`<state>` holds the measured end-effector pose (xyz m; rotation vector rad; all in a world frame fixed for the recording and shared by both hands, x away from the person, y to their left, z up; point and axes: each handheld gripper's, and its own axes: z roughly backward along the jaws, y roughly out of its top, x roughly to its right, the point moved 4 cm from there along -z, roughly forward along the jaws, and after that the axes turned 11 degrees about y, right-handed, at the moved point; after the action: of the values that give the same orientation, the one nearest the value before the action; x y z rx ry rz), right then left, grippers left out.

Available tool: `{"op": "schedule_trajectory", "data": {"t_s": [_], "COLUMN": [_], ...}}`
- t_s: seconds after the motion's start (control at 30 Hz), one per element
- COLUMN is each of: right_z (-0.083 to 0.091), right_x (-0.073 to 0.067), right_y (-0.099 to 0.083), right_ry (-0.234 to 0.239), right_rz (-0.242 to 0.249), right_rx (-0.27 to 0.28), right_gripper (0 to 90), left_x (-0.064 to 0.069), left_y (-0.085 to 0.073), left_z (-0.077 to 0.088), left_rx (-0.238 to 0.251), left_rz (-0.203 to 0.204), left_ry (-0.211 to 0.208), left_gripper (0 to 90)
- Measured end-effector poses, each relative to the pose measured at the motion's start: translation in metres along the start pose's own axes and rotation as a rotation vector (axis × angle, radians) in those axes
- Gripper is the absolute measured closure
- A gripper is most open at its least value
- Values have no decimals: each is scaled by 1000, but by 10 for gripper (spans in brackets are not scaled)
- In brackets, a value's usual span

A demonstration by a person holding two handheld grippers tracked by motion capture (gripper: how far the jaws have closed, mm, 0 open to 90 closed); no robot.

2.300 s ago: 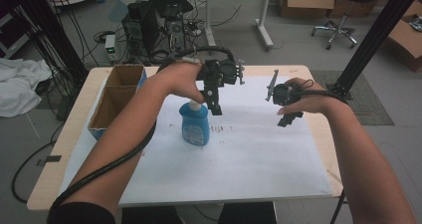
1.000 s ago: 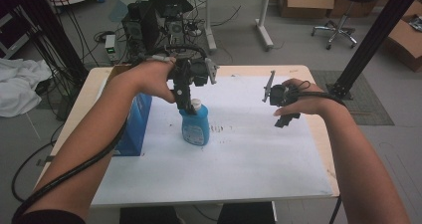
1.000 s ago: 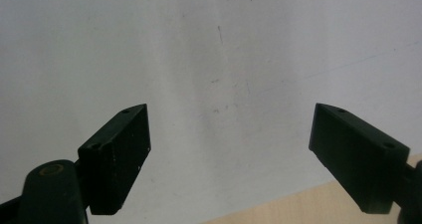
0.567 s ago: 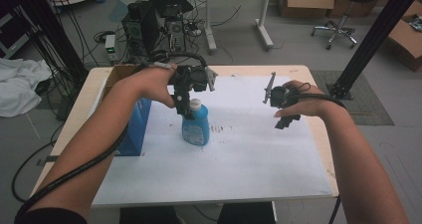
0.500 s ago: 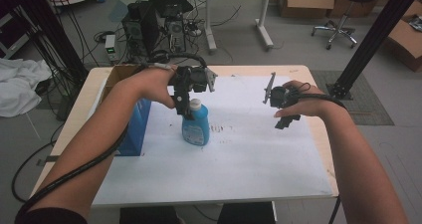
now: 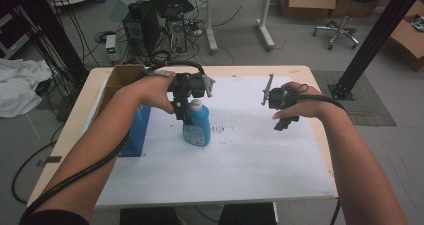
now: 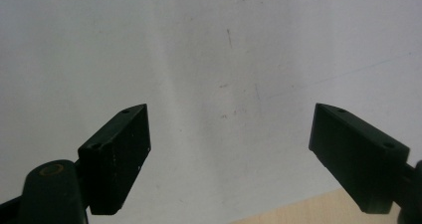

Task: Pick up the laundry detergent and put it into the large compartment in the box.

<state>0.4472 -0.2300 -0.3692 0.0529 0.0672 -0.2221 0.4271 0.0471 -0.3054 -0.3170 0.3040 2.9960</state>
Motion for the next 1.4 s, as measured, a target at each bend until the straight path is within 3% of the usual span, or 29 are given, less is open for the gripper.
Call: {"op": "schedule_trajectory", "data": {"t_s": [0.17, 0.6, 1.13, 1.4], "right_z": [-1, -5, -11, -13], "right_x": [-1, -1, 1, 2], "right_y": [1, 3, 5, 3], "right_ry": [0, 6, 15, 19], "right_rz": [3, 5, 0, -2], "right_rx": [0, -4, -7, -9], "right_gripper": [167, 167, 167, 167], "left_x": [2, 4, 4, 4], "left_y": [0, 2, 5, 6], "left_z": [-7, -22, -34, -34], "left_rx": [-7, -48, -87, -88], "left_rz": [-4, -65, -115, -132], "left_ry": [-6, -12, 14, 27], "left_gripper": [1, 6, 30, 94]}}
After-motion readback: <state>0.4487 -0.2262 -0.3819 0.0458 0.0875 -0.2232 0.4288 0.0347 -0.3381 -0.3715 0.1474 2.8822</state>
